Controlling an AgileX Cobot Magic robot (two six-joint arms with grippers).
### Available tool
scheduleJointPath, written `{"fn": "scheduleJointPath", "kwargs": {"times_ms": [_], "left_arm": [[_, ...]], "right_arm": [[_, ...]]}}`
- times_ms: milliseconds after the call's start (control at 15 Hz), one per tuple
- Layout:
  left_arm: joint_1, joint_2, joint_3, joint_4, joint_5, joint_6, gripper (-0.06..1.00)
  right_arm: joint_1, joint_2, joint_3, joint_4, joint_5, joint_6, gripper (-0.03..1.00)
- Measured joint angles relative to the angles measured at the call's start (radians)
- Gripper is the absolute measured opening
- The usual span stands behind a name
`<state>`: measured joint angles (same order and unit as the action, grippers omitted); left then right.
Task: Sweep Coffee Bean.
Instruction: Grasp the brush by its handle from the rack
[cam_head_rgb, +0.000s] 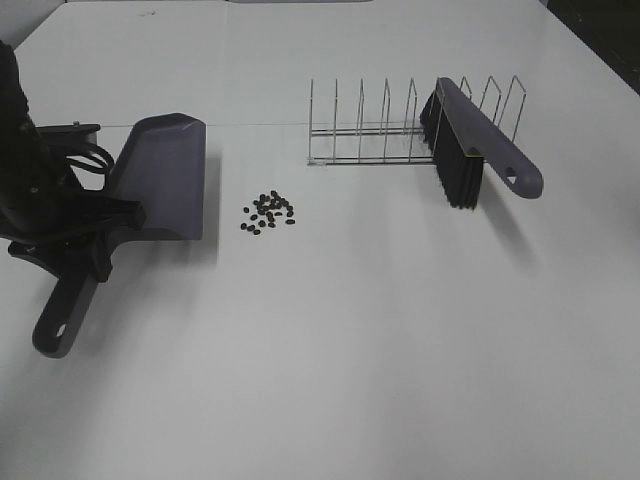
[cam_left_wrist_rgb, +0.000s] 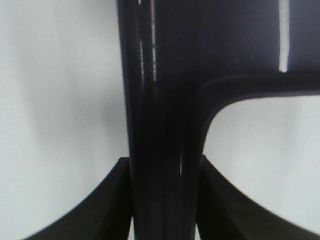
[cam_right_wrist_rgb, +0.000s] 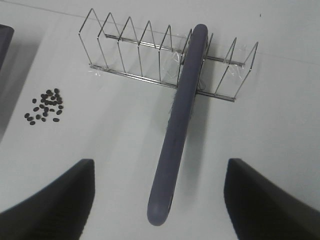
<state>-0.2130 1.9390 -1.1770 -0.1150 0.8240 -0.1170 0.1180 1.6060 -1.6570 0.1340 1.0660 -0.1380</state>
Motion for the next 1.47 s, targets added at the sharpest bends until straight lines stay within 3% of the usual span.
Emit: {"fn": "scheduleJointPath", "kwargs": {"times_ms": [200, 600, 933, 1467], "left_arm": [[0.0, 0.0, 0.0, 0.0, 0.0, 0.0, 0.35], [0.0, 0.0, 0.0, 0.001, 0.0, 0.0, 0.35], [0.0, 0.0, 0.0, 0.003, -0.026, 0.0, 0.35], [0.0, 0.0, 0.0, 0.003, -0.03, 0.0, 0.35]], "right_arm": [[0.0, 0.285, -0.221, -0.011, 0.064, 0.028, 0.63], [0.0, 0.596, -0.414, -0.011, 0.068, 0.043, 0.61], [0.0, 0.701, -0.432, -0.011, 0.047, 0.043, 0.6], [0.0, 0.785, -0.433, -0.012, -0.082, 0.043, 0.59]]}}
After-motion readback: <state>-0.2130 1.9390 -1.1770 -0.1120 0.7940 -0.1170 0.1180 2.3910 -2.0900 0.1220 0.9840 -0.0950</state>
